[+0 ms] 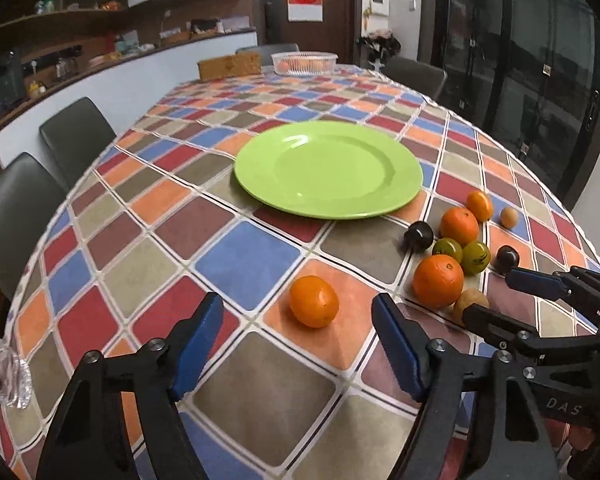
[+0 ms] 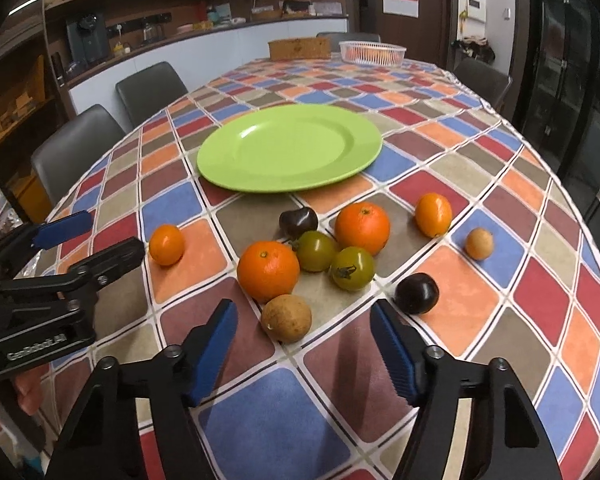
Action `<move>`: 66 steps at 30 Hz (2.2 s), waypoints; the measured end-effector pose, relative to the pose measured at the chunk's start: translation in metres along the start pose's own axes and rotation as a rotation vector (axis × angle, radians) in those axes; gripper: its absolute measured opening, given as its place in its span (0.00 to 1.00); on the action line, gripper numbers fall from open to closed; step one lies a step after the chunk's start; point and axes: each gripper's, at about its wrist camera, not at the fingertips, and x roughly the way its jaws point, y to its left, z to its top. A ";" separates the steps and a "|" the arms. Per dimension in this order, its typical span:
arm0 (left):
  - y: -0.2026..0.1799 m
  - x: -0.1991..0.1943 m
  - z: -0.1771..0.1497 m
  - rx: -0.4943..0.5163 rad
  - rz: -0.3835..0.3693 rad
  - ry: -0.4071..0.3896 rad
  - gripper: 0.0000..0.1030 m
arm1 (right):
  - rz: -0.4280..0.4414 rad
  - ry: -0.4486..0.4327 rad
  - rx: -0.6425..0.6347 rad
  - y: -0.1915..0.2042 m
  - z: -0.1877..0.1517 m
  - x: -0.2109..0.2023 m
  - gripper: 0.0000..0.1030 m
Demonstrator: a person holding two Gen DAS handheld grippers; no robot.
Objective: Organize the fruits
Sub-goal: 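Grasp a small mandarin with the left gripper while the right gripper grasps a brown kiwi, then carry the mandarin onto the green plate and release while the right gripper places the kiwi there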
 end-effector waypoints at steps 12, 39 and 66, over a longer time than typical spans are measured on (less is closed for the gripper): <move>-0.007 0.033 0.005 0.021 -0.006 0.101 0.53 | 0.055 0.088 0.031 -0.005 0.001 0.018 0.43; -0.017 0.007 0.011 0.006 -0.047 0.063 0.30 | 0.127 0.002 -0.010 -0.004 0.013 -0.009 0.30; -0.010 0.030 0.103 0.073 -0.119 0.032 0.30 | 0.190 0.028 -0.130 -0.018 0.130 0.038 0.30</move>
